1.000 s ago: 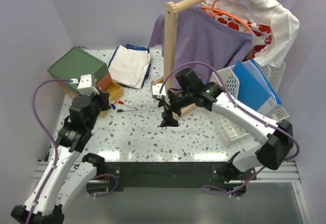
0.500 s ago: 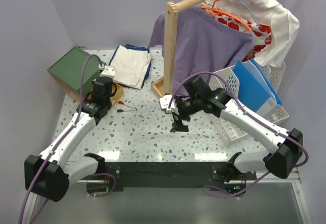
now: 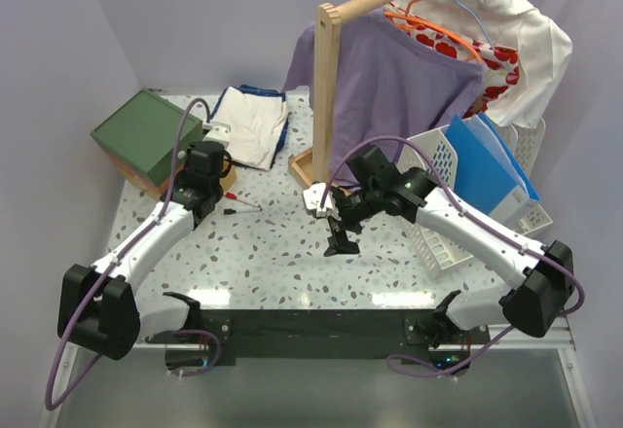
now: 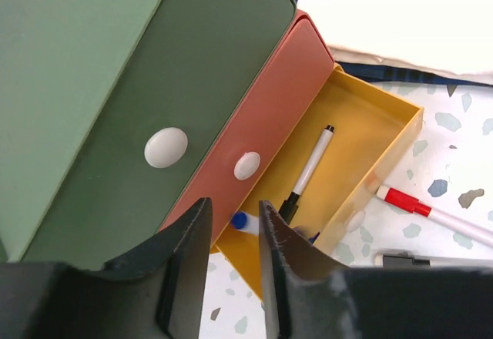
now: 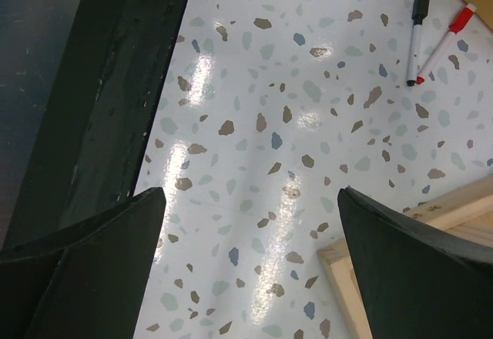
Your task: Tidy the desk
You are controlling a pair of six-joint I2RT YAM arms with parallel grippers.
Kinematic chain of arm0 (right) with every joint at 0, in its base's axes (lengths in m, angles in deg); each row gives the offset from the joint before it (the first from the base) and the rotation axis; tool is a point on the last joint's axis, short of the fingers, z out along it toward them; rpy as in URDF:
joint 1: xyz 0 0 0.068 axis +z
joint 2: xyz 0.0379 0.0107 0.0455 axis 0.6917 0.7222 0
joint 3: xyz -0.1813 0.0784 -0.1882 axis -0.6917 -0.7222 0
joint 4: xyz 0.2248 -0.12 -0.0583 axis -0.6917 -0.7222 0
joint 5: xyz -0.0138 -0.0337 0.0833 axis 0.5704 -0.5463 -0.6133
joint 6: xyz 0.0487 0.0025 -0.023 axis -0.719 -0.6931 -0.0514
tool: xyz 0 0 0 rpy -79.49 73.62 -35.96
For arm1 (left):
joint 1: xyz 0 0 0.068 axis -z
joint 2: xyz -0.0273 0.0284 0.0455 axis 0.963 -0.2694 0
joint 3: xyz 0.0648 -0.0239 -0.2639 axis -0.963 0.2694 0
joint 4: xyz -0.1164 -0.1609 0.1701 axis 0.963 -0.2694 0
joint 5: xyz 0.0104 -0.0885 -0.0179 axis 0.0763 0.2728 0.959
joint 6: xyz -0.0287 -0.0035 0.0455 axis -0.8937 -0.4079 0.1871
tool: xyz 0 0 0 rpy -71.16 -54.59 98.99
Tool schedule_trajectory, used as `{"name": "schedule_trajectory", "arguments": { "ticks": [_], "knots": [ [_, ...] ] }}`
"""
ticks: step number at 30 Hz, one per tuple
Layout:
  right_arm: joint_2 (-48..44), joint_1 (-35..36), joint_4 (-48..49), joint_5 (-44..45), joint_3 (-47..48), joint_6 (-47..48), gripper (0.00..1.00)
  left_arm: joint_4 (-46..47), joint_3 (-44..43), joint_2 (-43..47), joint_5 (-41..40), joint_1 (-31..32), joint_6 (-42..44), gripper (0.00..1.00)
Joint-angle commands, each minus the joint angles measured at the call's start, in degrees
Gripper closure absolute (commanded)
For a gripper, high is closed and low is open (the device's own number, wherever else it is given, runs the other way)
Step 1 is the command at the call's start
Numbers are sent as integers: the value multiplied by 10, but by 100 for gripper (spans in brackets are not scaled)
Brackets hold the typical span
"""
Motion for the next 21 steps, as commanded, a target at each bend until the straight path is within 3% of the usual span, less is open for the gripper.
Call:
{"name": "schedule_trajectory", "arguments": {
  "ticks": [1,9,17,21],
  "knots": [
    [4,-3,-4,-21,-3,13,1,42,5,-5,-22,1,7,59],
    [10,-3,-5,-21,-7,17,1,13,-6,23,19,1,-23,51],
    [35,-3,-7,-23,-4,19,1,-11,32,130,85,1,-71,41],
    [47,-2,10,-13,-2,1,1,-32,67,213,160,1,-107,39]
  ]
}}
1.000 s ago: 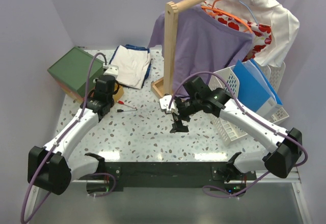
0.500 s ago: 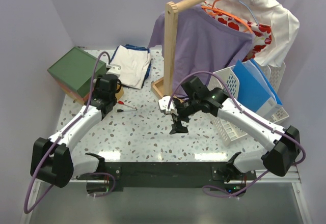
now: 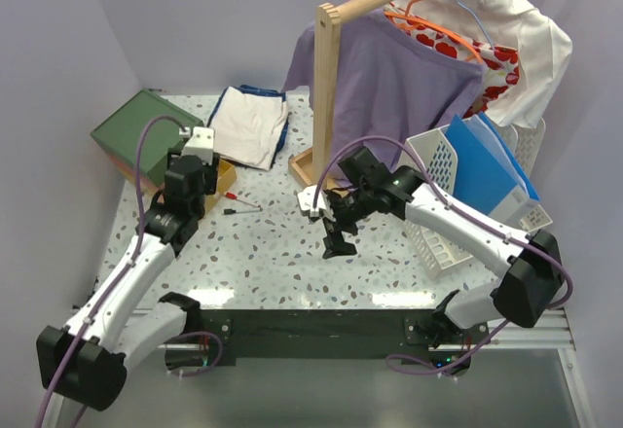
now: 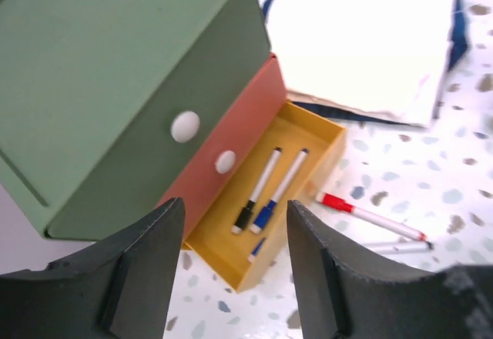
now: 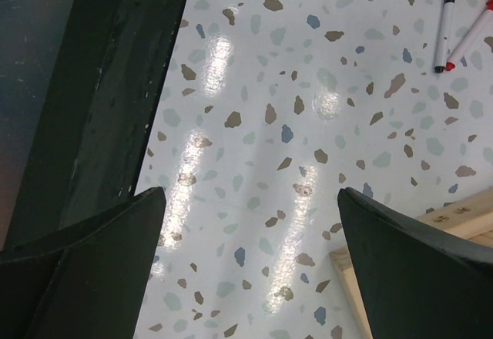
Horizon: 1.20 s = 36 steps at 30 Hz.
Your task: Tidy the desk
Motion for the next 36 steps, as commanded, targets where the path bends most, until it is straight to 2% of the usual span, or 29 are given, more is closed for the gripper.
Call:
{"name": "schedule_trajectory", "arguments": {
  "ticks": [1,4,9,14,21,23,26,29,31,33,36],
  "knots": [
    [12,-2,19,-9,1,-25,1,-15,41,79,90,1,-62,37],
    [45,12,37,2,18,-63,1,-15,83,153,132,1,-97,31],
    [112,60,88,148,66,-135,1,-22,114,260,104,1,-134,17],
    [202,78,166,229,152,-285,1,-21,118,307,52,1,-143,16],
    [357,84,189,284,310,-439,1,-27,116,348,31,1,-147,16],
    [393,84,196,304,349,-460,13,-30,117,354,28,1,-147,16],
    [420,85,209,340,385,-489,38,-29,118,365,27,1,-146,16],
    [447,89,210,370,412,-482,49,-30,117,372,25,1,-146,16],
    [464,90,212,376,425,-476,51,-30,117,376,25,1,-146,16],
    [483,91,210,375,440,-474,58,-30,117,378,25,0,-146,16],
    [507,91,202,371,467,-472,60,-30,118,380,28,1,-146,16]
  ]
}}
